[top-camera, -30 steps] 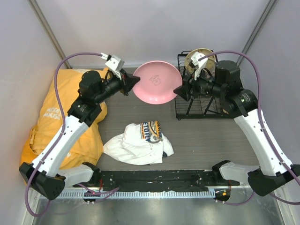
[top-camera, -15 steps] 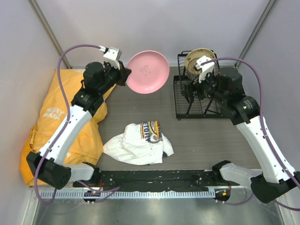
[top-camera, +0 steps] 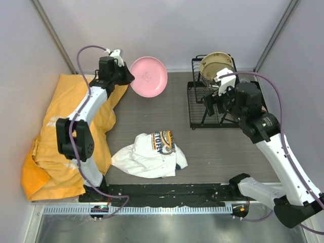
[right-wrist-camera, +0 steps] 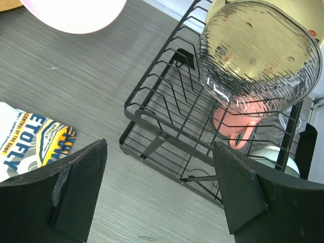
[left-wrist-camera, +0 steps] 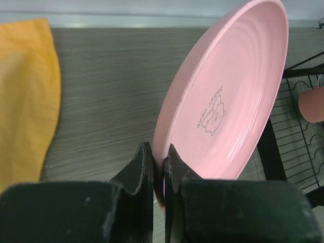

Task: Unload the mixed dishes from the dish rack
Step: Place the plate at the center of the board.

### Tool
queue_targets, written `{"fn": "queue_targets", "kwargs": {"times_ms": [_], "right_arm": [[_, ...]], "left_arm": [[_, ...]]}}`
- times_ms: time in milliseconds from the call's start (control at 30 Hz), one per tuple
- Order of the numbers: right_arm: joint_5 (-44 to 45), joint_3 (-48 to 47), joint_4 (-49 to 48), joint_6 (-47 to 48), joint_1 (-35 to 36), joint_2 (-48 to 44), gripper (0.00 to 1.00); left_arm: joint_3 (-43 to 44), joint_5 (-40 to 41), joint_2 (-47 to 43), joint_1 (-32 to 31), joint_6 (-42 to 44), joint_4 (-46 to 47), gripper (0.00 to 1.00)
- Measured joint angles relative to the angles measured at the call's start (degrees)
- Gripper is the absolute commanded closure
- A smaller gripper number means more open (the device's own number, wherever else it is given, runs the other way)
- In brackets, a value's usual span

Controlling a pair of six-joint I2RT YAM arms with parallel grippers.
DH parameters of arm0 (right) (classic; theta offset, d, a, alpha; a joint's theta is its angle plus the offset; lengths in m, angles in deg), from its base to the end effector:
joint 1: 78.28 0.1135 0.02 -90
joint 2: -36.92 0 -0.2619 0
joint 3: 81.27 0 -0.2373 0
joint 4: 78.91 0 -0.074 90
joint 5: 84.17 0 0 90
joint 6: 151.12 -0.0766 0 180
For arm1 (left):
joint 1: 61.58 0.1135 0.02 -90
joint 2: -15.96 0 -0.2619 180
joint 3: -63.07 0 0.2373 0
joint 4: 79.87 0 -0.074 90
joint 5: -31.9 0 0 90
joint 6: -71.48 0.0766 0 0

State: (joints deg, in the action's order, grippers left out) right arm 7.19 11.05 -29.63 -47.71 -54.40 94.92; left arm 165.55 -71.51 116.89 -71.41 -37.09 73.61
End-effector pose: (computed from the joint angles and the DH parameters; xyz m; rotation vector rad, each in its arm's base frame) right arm 0.2103 0.0911 0.4026 -0.5967 1.8187 0.1006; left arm 0.4320 -0.0929 0.3144 -0.0030 2.0369 -0.5491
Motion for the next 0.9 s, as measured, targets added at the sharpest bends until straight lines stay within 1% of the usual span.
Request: {"fn": "queue_targets", "kwargs": {"times_ms": [167, 600, 900], "right_arm": [[1.05, 1.16, -0.39, 0.02, 0.0, 0.02, 0.11], [1.62, 3.93, -1.31, 0.09, -1.4, 0.0, 0.11], [2.23, 5.68, -1.9, 0.61, -2.27, -0.63, 0.11]], "left_arm": [[6.01, -3.37, 9.6, -0.31, -4.59, -0.85, 1.0], [25.09, -7.37, 30.01, -0.33, -13.05, -5.75, 1.0], [31.26, -8.94, 39.36, -0.98, -17.97, -7.82, 1.0]]}}
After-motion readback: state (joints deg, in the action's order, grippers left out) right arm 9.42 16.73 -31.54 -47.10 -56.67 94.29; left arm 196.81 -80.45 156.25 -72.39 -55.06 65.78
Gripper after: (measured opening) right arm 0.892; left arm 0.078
